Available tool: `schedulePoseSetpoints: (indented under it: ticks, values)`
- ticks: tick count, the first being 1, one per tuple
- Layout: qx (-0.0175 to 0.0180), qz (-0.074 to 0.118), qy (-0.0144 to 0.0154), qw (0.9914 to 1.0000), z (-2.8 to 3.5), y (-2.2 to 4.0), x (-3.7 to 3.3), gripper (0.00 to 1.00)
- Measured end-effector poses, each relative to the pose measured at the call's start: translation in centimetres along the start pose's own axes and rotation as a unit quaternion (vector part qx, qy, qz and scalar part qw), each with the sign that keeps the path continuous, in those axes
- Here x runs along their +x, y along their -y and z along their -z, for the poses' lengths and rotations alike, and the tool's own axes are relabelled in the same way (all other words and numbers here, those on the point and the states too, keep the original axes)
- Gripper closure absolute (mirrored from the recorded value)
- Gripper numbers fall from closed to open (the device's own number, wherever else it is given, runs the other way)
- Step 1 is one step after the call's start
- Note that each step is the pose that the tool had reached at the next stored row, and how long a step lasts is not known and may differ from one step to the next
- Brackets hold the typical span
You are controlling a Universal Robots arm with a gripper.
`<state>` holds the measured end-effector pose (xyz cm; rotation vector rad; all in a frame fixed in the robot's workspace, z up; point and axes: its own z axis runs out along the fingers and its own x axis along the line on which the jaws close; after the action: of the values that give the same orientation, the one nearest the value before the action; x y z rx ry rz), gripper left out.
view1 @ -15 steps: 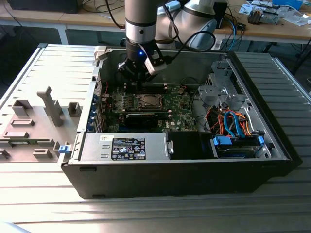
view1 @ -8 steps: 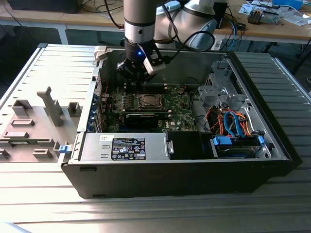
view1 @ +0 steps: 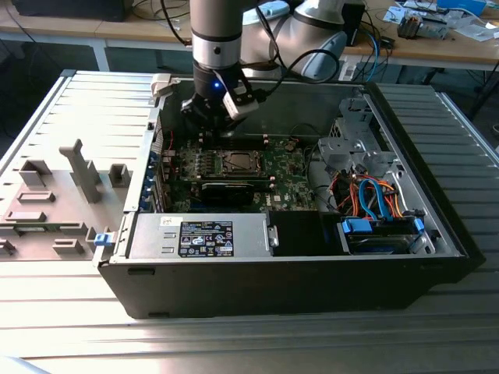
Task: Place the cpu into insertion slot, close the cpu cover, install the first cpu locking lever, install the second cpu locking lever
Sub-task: 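Install the first cpu locking lever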
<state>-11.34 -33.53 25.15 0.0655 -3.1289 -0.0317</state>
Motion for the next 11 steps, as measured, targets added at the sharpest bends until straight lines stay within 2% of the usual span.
schedulePoseSetpoints:
  ticks: [1,3,8,11]
  values:
    - [-0.0010,0.000,0.0002,1.00000,-0.01,-0.09,0.37,0.89]
    - [-0.0017,0.000,0.0004,1.00000,-0.01,-0.27,0.59,0.89]
    - [-0.0024,0.000,0.0005,1.00000,-0.03,-0.89,0.78,0.89]
    - [-0.0024,0.000,0.0006,1.00000,0.04,-1.04,0.78,0.89]
